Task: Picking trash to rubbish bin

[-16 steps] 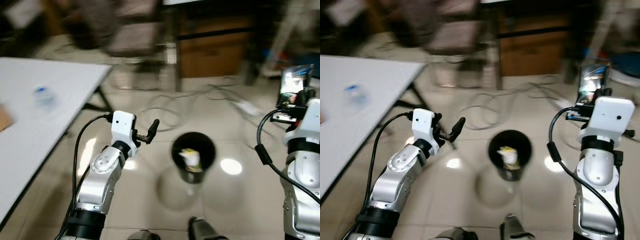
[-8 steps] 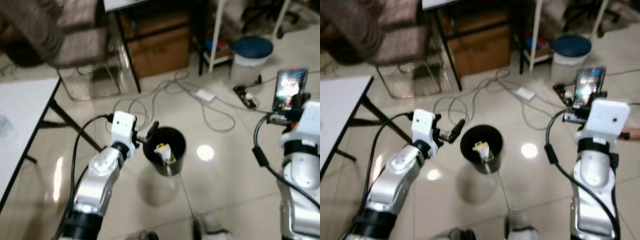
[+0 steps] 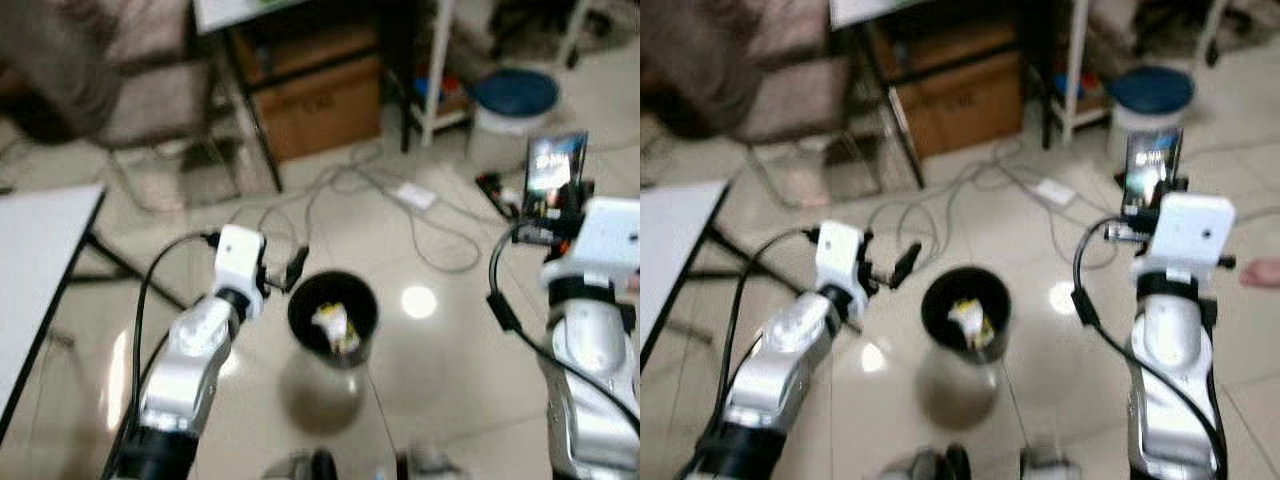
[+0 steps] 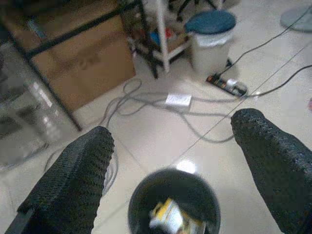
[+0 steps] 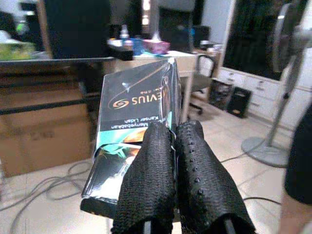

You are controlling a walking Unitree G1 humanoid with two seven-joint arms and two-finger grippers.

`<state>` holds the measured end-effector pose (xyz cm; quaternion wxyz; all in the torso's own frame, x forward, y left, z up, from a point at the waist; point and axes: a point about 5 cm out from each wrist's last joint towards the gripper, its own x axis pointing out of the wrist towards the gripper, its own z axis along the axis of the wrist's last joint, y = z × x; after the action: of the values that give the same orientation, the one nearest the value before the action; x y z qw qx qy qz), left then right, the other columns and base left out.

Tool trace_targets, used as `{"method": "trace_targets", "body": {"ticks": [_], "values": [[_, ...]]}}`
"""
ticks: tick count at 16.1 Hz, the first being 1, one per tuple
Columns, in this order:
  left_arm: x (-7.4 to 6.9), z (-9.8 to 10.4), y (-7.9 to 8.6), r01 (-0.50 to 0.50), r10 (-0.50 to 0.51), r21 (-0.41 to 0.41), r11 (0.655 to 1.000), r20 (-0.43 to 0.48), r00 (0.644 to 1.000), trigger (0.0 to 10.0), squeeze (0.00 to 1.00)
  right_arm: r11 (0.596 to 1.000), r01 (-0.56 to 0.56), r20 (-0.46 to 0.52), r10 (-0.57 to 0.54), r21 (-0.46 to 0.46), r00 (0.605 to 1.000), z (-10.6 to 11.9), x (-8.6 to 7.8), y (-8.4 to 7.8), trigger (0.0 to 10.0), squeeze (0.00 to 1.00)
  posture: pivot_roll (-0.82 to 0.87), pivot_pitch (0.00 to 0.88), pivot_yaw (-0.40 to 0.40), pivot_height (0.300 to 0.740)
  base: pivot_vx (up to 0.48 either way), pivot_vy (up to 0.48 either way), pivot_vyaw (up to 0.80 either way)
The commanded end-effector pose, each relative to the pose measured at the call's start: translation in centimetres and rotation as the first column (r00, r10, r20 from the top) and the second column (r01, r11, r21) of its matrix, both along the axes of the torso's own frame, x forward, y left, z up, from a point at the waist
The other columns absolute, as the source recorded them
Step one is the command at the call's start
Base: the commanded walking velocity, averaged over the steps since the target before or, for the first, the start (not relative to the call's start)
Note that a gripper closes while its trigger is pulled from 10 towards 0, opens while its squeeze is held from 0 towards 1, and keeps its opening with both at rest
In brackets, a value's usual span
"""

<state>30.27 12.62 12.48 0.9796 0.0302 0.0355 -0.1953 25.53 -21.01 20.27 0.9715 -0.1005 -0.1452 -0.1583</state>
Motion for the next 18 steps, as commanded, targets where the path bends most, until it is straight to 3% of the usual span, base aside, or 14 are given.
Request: {"method": "trace_targets", "body": {"ticks": [1, 9, 18], "values": [[-0.3, -0.5, 0.1, -0.002, 0.002, 0.014, 1.0, -0.014, 1.0, 10.0, 0.0, 1.0, -0.001, -0.009, 0.001, 0.005, 1.0, -0.1, -0.2, -0.1, 10.0, 0.0, -0.13, 0.195, 0.16, 0.74, 0.48, 0.0, 0.0], [-0.3, -0.7, 0.6, -0.038, 0.038, 0.039, 0.999, -0.007, 0.999, 10.0, 0.0, 0.997, -0.076, -0.039, 0.077, 0.03, 0.996, -0.8, -0.1, 1.1, 10.0, 0.0, -0.13, 0.201, 0.159, 0.74, 0.092, 0.0, 0.0], [-0.4, -1.0, 1.3, -0.082, 0.083, 0.067, 0.994, -0.015, 0.996, 10.0, 0.0, 0.995, -0.091, -0.048, 0.093, 0.044, 0.994, -1.1, -0.1, 1.4, 10.0, 0.0, -0.12, 0.208, 0.162, 0.74, 0.438, 0.0, 0.0]]}}
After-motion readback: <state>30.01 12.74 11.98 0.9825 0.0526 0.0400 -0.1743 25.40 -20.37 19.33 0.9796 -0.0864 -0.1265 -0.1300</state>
